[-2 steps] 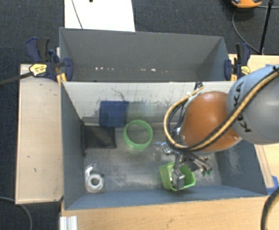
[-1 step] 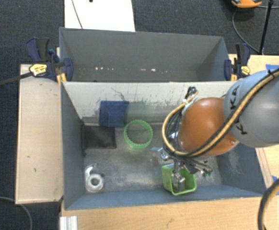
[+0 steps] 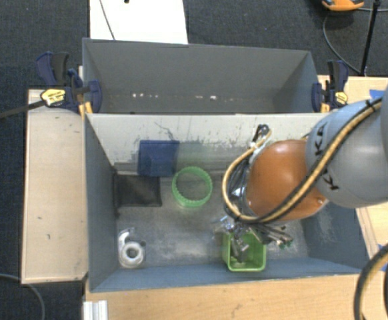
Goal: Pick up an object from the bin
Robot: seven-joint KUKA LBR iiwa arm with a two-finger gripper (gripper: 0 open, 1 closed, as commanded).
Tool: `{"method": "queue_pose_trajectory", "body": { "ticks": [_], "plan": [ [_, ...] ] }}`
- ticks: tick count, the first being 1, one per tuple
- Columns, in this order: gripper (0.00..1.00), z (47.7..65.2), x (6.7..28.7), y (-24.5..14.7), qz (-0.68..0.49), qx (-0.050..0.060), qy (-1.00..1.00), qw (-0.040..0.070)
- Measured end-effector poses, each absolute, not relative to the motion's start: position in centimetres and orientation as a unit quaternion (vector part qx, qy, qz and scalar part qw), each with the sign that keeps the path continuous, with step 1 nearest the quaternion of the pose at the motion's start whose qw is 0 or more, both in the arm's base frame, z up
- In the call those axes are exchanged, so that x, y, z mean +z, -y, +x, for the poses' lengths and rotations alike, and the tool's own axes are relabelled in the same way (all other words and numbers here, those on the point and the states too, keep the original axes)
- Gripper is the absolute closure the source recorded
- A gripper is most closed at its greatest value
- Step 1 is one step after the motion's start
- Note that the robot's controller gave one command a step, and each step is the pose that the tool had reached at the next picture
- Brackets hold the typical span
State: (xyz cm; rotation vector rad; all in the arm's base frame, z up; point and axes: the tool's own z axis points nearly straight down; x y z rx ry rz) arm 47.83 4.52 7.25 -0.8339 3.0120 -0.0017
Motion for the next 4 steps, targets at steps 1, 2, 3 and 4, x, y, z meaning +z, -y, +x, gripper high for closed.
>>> {"method": "queue_pose_trajectory", "body": {
  "ticks": [1, 2, 3, 4],
  "plan": [
    [1.0, 47.8, 7.2, -4.5, -0.267, -0.001, -0.964, 0.008],
    [1.0, 47.8, 7.5, -4.5, -0.267, 0.0, -0.964, 0.008],
    [1.0, 47.6, 8.5, -4.5, -0.266, 0.0, -0.964, 0.006],
    [1.0, 47.6, 9.9, -4.5, -0.265, 0.0, -0.964, 0.007]
  ]
}}
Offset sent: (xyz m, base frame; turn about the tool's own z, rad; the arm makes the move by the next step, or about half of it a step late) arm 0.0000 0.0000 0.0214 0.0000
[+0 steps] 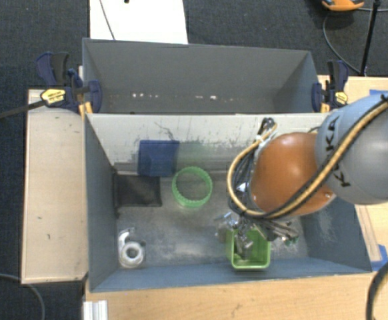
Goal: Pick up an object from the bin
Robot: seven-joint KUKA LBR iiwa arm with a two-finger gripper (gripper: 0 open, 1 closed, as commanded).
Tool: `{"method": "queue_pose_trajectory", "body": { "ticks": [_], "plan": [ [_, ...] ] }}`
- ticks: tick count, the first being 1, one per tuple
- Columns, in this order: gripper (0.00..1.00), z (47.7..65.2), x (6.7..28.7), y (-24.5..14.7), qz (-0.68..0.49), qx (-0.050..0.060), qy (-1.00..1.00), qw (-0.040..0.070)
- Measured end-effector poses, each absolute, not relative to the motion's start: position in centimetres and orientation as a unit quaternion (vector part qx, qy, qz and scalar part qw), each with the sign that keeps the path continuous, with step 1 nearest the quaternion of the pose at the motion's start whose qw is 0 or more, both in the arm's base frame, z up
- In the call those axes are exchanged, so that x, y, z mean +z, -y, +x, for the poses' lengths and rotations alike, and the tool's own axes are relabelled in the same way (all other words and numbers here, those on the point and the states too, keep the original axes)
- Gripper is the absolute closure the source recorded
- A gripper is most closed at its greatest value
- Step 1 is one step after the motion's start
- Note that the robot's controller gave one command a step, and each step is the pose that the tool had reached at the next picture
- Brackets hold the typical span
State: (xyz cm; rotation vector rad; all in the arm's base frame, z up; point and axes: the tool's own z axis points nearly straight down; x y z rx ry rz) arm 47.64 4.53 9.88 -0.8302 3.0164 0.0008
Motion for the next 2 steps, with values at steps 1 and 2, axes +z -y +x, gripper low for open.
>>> {"method": "queue_pose_trajectory", "body": {
  "ticks": [1, 2],
  "plan": [
    [1.0, 47.5, 11.4, -4.5, -0.265, 0.001, -0.964, 0.004],
    [1.0, 47.6, 13.7, -4.5, -0.265, 0.001, -0.964, 0.006]
  ]
}}
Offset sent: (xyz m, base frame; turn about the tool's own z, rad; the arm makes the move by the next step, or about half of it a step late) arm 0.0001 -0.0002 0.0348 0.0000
